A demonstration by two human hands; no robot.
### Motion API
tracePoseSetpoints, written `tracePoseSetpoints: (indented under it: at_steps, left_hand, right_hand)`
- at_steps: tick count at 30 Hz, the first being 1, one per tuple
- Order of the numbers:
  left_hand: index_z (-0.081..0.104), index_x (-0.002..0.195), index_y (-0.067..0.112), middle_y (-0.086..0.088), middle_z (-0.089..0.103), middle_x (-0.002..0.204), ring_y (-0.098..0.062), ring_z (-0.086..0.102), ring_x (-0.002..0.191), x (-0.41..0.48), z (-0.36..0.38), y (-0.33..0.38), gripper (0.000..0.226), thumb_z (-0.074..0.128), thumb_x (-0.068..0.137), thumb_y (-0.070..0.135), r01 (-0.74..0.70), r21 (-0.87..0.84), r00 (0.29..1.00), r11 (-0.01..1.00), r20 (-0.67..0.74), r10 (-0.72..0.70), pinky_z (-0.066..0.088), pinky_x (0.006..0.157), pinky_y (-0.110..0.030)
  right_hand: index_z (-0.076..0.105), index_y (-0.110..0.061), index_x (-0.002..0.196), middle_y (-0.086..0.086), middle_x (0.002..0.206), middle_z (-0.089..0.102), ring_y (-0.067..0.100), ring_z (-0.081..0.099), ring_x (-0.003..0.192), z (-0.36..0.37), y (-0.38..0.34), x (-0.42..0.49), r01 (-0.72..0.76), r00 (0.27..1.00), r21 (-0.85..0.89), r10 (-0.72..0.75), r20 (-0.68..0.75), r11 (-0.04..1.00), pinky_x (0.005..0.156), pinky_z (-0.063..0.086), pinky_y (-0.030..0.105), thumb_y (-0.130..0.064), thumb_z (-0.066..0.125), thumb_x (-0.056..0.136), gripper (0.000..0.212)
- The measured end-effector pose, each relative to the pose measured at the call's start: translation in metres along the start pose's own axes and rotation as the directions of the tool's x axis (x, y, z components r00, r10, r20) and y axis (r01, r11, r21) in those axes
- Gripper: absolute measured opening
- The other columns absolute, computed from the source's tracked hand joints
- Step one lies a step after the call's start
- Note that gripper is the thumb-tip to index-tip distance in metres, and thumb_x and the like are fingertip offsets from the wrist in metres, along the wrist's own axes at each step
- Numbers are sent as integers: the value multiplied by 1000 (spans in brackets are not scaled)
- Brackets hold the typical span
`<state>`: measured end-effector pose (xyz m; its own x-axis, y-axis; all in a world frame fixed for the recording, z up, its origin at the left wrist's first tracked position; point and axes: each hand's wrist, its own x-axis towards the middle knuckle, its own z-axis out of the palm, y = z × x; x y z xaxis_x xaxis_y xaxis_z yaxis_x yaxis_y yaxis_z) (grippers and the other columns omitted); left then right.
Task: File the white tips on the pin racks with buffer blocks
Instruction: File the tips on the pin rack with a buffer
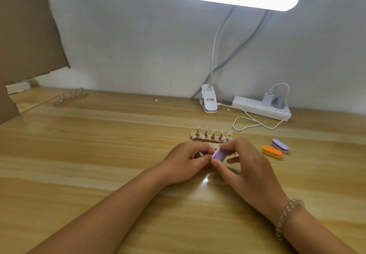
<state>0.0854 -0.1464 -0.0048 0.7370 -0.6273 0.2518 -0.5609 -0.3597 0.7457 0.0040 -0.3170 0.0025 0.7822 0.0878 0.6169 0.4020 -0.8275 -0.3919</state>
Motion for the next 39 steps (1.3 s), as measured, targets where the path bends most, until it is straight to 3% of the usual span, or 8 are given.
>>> tracePoseSetpoints:
  at_steps: [6,10,20,24,27,30,34,39]
  left_hand:
    - [73,94,32,8,72,95,-24,65,91,1,-2,4,19,59,98,20,-22,-59,1000,998,4,22,49,79,-38]
    - [71,88,29,18,65,78,-5,57,73,1,-1,1,20,58,98,16,-16,-87,1000,996,-8,15,44,70,-28]
    - [70,88,30,20,61,77,-4,52,69,4,0,-3,20,59,97,15,-17,-101,1000,995,-15,16,45,70,-32]
    - [75,93,32,20,68,82,-4,51,67,3,-1,0,19,63,96,17,-13,-153,1000,988,-4,13,42,66,-19]
    - [77,95,28,17,65,77,-11,40,62,2,0,1,13,67,94,21,-19,-157,1000,987,-28,14,34,59,-23]
    - [78,93,22,-10,66,80,-15,40,63,3,-1,1,8,70,92,21,-18,-183,999,983,-51,9,31,60,-26]
    - [77,87,23,16,63,77,-3,43,58,1,-1,2,4,73,89,22,-18,-163,999,986,-53,10,37,58,-20]
    - [76,85,28,15,59,80,3,46,57,1,0,1,6,77,86,22,-6,-110,999,994,-51,0,37,61,-14]
  right_hand:
    - [62,-14,99,-8,91,62,7,63,87,-1,15,8,-209,958,113,227,-176,971,73,57,27,-21,78,81,25]
    - [62,-16,104,-8,96,62,5,62,87,0,5,2,-74,991,99,85,-106,992,71,57,23,-34,73,78,33]
    - [62,-17,98,-8,91,60,6,60,81,3,1,0,-9,999,16,10,-43,1000,67,55,22,-38,72,79,30]
    - [63,-16,99,-8,94,64,6,64,87,1,13,7,-216,961,137,235,-144,967,74,57,27,-30,75,83,24]
    - [60,-22,99,-11,98,68,0,65,91,-7,16,7,-300,907,339,377,-187,892,76,56,25,-44,67,83,28]
    - [59,-24,96,-10,95,67,3,66,88,-8,8,3,-266,935,339,327,-135,902,73,56,28,-46,68,80,29]
    - [61,-21,93,-11,92,62,4,63,84,-1,3,3,-196,980,180,199,-4,964,70,57,32,-41,69,80,25]
    - [62,-21,92,-12,90,62,4,62,82,-3,5,3,-173,983,128,179,-34,977,69,56,28,-39,72,79,25]
